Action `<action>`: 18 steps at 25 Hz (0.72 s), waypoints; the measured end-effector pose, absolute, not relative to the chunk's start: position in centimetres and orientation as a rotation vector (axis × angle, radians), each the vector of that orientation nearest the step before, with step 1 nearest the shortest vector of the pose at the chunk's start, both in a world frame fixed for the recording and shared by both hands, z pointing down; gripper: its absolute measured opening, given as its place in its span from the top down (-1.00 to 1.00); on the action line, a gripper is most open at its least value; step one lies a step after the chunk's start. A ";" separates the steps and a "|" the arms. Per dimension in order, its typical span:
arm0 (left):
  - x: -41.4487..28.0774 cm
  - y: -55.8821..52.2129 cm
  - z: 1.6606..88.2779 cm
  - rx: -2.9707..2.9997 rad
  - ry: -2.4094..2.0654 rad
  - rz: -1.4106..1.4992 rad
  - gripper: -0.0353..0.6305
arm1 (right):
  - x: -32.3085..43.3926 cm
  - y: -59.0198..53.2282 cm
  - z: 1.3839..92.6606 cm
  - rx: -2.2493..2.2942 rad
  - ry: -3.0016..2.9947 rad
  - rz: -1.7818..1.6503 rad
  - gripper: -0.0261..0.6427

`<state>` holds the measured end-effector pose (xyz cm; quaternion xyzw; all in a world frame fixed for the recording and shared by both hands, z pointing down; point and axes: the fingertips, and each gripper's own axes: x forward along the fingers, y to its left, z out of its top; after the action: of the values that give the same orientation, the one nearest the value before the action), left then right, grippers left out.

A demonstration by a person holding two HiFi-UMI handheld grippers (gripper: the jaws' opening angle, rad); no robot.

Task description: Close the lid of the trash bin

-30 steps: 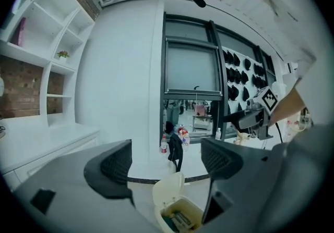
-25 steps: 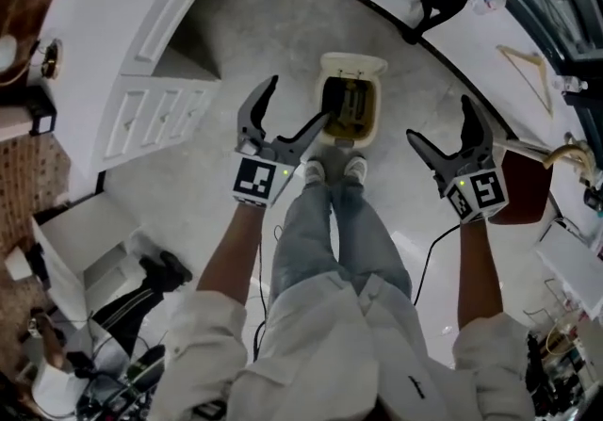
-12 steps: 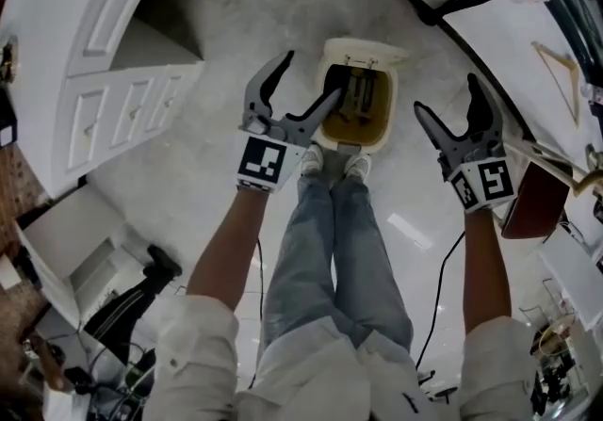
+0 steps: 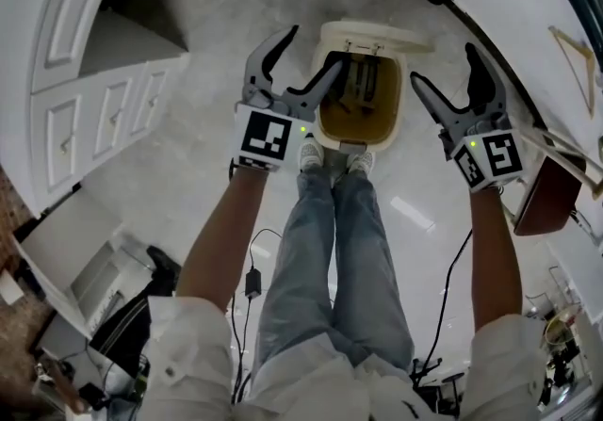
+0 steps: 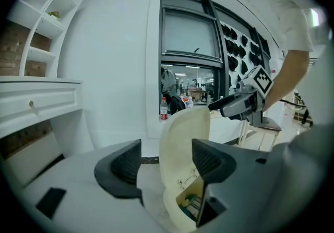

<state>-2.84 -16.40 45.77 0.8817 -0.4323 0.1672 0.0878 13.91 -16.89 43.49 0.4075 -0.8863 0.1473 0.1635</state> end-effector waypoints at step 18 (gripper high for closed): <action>-2.1 -19.1 51.3 2.660 -1.221 0.581 0.18 | 12.7 -19.4 49.9 1.209 -2.421 0.403 0.01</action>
<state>-2.07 -19.11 51.26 0.8887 -0.4078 0.1941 0.0787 12.74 -19.42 49.87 0.4330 -0.8667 0.1441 0.2015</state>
